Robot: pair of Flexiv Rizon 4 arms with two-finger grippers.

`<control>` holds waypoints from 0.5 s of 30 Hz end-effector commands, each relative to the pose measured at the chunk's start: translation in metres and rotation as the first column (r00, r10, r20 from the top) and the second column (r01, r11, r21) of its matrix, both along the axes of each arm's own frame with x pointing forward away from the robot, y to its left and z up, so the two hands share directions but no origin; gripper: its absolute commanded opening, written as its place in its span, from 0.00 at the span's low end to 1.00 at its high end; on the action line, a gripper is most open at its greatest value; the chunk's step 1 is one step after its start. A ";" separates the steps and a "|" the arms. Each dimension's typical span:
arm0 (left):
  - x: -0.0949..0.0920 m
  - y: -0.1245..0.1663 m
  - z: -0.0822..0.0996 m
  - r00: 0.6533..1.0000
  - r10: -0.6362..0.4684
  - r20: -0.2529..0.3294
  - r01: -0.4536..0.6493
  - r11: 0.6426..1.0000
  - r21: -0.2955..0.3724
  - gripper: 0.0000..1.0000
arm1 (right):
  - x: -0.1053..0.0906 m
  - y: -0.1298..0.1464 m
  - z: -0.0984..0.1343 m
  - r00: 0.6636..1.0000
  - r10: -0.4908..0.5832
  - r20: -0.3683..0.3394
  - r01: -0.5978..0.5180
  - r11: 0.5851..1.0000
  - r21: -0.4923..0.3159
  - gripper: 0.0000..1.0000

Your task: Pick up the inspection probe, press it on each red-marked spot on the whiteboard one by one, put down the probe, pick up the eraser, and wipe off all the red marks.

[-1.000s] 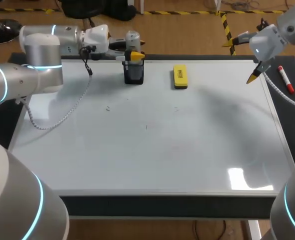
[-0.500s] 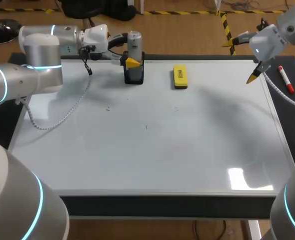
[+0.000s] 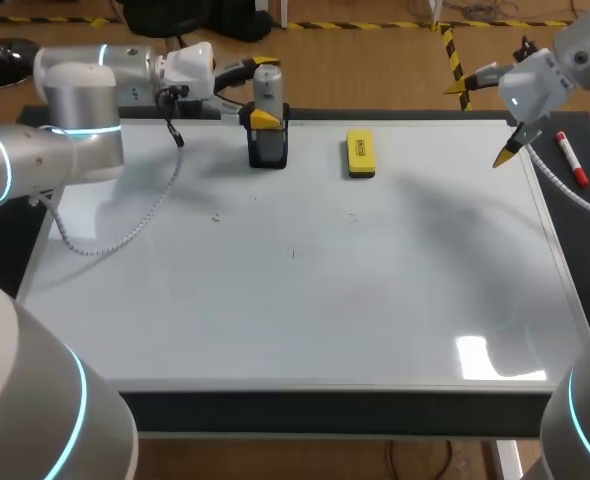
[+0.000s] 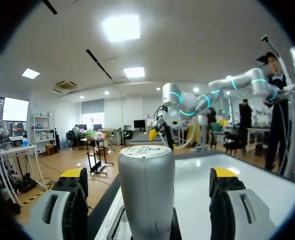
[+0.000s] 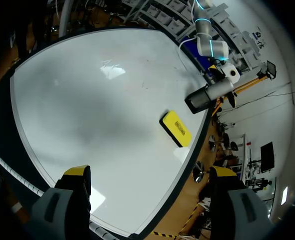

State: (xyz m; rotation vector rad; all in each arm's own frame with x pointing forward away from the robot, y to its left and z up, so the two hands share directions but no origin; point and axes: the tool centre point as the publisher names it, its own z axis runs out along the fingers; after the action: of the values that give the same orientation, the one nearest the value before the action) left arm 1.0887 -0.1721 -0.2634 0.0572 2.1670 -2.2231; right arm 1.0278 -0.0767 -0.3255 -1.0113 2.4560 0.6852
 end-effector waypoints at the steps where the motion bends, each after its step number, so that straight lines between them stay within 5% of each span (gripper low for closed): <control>1: -0.007 0.002 0.013 1.000 0.024 0.015 -0.024 1.000 0.012 1.00 | 0.000 0.000 0.001 1.000 0.002 0.000 -0.002 1.000 -0.004 1.00; 15: -0.018 0.010 0.055 0.994 0.077 0.079 -0.079 0.997 0.017 1.00 | 0.000 0.000 0.001 1.000 0.002 0.000 -0.002 1.000 -0.004 1.00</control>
State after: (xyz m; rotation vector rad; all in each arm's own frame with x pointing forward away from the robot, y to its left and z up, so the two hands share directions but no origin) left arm 1.0859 -0.1660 -0.2187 0.1090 2.1155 -2.1721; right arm 1.0278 -0.0767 -0.3256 -1.0112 2.4560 0.6852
